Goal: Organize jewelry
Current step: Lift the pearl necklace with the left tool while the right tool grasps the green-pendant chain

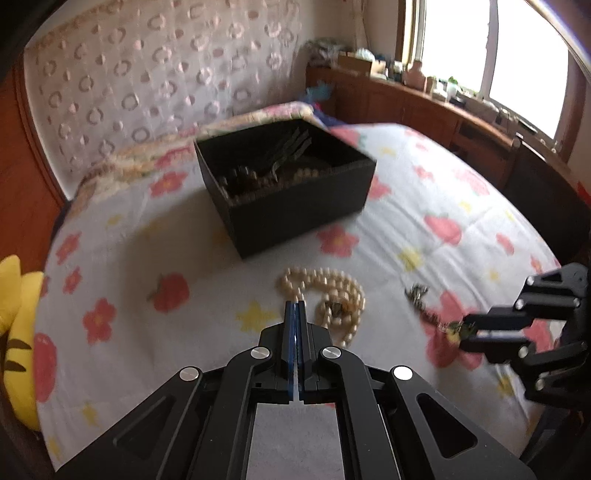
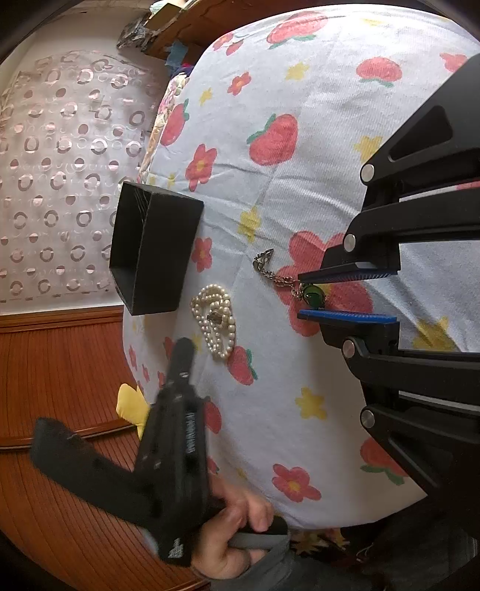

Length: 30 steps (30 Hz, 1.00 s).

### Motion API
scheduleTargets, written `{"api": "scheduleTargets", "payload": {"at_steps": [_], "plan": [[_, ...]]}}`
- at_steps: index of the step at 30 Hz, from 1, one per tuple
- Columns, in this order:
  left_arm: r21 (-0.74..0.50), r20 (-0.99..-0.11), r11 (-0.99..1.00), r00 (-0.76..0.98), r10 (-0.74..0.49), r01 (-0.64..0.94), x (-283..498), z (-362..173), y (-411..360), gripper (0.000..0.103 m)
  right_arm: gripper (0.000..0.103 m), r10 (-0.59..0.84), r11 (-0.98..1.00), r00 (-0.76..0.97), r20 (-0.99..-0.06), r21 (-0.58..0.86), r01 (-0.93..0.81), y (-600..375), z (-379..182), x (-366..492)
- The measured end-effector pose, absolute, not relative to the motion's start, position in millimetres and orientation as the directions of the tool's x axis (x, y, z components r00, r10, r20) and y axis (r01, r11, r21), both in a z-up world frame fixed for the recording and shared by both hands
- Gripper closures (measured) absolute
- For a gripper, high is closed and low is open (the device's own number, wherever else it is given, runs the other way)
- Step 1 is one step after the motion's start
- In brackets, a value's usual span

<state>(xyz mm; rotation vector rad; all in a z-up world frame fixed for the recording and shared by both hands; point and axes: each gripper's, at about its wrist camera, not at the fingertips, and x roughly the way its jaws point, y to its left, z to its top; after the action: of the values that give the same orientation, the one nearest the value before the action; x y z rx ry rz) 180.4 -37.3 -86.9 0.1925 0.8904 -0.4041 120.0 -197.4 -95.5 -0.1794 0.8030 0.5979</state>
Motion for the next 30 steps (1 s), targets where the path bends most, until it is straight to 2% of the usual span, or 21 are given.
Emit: {"api": "scheduleTargets", "payload": {"at_steps": [5,8,10,17,20,22,23,30], "plan": [[0.009,-0.805,0.911,0.544,-0.238,0.413,189,-97,-36,0.097,0.087,0.436,0.82,0.54,-0.72,0.071,-0.568,-198,-95,119],[0.0,-0.807,0.91,0.537,-0.245,0.415,196,-98,-38,0.086,0.087,0.439,0.819,0.54,-0.718,0.073,-0.569,-198,-95,119],[0.002,-0.808,0.911,0.538,-0.241,0.411,199,-99,-41,0.071,0.087,0.442,0.819,0.54,-0.717,0.076,-0.569,-198,-95,119],[0.021,-0.805,0.905,0.544,-0.236,0.424,205,-99,-48,0.073,0.087,0.441,0.818,0.54,-0.717,0.072,-0.571,-198,-95,119],[0.019,-0.8,0.898,0.545,-0.25,0.439,207,-99,-52,0.083,0.087,0.443,0.817,0.54,-0.716,0.074,-0.572,-198,-95,119],[0.01,-0.798,0.896,0.544,-0.261,0.445,208,-99,-52,0.098,0.087,0.443,0.817,0.54,-0.716,0.074,-0.571,-198,-95,119],[0.004,-0.796,0.894,0.542,-0.269,0.449,207,-99,-51,0.099,0.087,0.443,0.817,0.54,-0.716,0.075,-0.572,-198,-95,119],[-0.01,-0.781,0.898,0.557,-0.282,0.44,197,-94,-43,0.1,0.087,0.44,0.818,0.541,-0.716,0.071,-0.571,-197,-94,118]]}}
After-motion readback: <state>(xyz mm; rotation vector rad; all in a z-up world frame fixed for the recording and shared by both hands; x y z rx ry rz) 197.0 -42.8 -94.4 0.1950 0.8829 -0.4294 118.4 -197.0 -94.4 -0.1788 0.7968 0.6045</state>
